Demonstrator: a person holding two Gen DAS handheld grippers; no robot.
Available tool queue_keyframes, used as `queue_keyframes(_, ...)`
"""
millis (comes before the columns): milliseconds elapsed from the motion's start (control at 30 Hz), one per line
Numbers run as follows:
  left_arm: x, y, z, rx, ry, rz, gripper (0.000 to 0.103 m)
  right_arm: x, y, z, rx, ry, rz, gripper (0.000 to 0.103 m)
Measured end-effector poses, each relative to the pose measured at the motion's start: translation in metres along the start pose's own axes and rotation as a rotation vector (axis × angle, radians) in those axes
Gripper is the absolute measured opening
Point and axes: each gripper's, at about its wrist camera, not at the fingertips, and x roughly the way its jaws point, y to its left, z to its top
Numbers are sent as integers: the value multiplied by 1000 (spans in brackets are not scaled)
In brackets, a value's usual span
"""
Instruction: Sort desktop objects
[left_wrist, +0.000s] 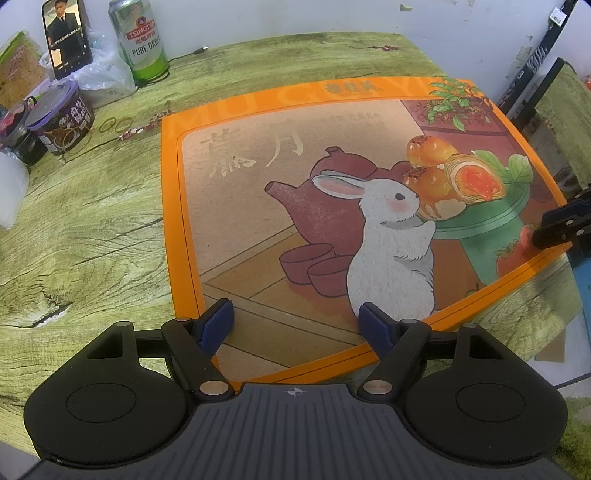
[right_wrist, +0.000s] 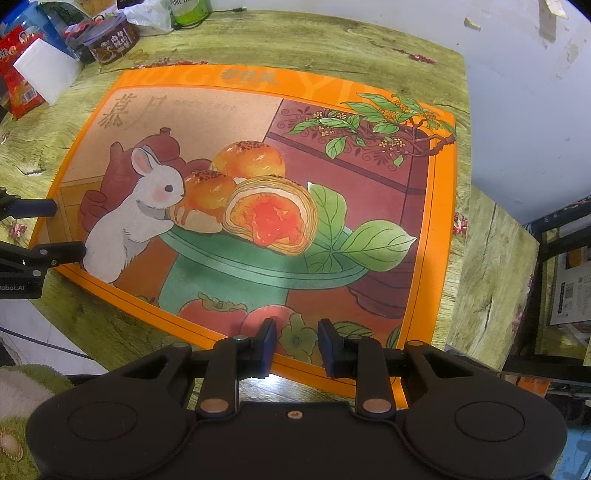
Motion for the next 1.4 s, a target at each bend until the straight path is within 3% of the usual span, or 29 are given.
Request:
queue_keyframes(533, -2, 0, 0, -2, 2, -3, 79, 0, 0, 1, 7, 1, -7, 26)
queue_keyframes(700, -20, 13, -4, -57, -85, -52, 88, -17, -13, 0, 68, -86, 61, 45)
queue_keyframes(767, -30, 21, -4, -70, -145, -55, 95, -31, -23, -1, 106, -164, 60, 69)
queue_keyframes(867, -32, 39, 0, -107, -193, -42, 99, -43, -47, -4, 182, -257, 63, 88)
queue_keyframes(1000, -21, 68, 12, -202, -207, -100, 100, -34, -90, -4, 339, -289, 119, 93)
queue_keyframes(1200, 6, 98, 25, -301, -155, -240, 101, 7, -134, -5, 554, -249, 242, 93)
queue_keyframes(1400, 27, 97, 21, -289, -109, -264, 103, 41, -134, -9, 584, -207, 308, 97)
